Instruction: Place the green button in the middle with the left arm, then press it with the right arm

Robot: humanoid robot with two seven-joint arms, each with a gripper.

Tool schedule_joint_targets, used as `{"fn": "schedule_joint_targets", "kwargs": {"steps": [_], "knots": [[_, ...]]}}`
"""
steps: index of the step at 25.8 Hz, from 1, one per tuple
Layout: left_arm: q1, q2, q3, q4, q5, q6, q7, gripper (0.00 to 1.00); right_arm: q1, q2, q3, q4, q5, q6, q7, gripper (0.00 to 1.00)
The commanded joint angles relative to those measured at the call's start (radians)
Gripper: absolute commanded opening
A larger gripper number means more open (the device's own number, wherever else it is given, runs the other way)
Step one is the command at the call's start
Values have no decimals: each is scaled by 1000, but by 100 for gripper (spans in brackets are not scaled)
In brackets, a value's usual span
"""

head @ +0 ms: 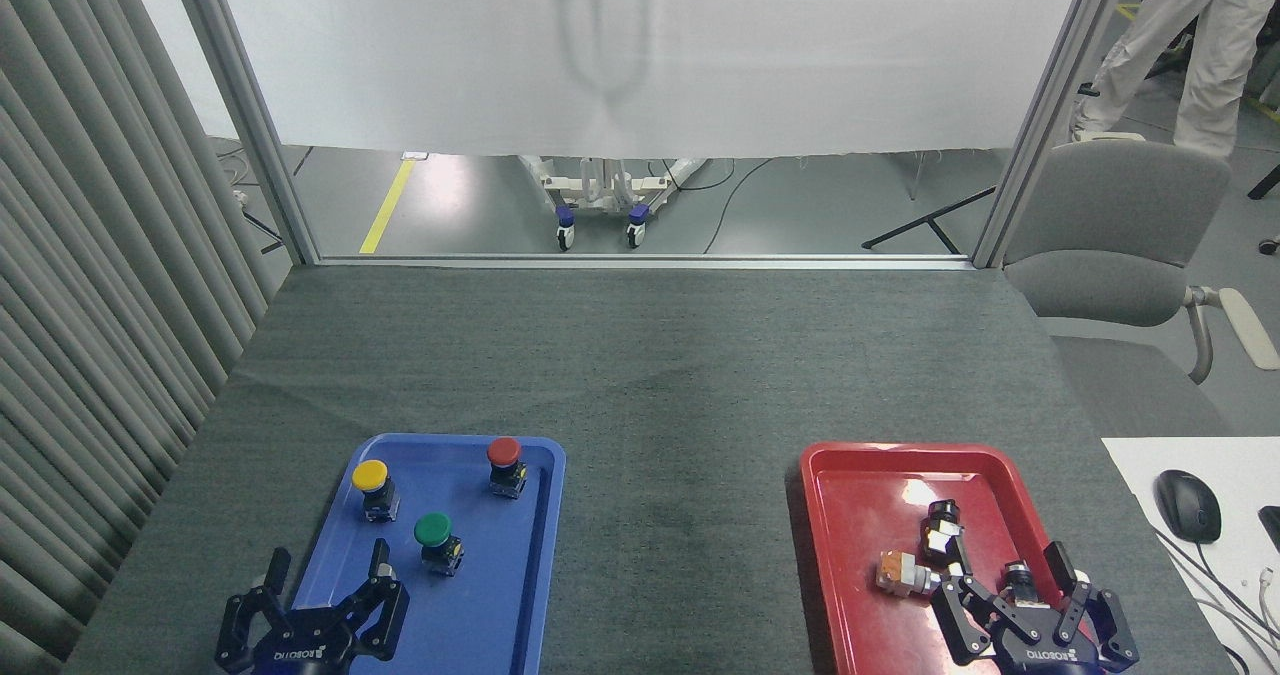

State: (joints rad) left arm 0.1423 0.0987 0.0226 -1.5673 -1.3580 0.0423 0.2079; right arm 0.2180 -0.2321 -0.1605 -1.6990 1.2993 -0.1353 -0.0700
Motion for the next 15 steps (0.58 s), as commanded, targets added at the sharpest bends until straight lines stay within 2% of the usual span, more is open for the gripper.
{"fn": "schedule_joint_targets", "kwargs": {"steps": [1, 6, 15], "knots": [[-7, 0, -1, 9, 2, -13, -1, 100, -12, -1, -1, 2, 0, 0, 3, 100], [3, 0, -1, 1, 2, -61, 2, 100, 7, 7, 12, 5, 0, 0, 3, 100], [-1, 3, -1, 3, 2, -62, 1, 100, 24, 0, 10, 7, 0, -10, 3, 100]]}}
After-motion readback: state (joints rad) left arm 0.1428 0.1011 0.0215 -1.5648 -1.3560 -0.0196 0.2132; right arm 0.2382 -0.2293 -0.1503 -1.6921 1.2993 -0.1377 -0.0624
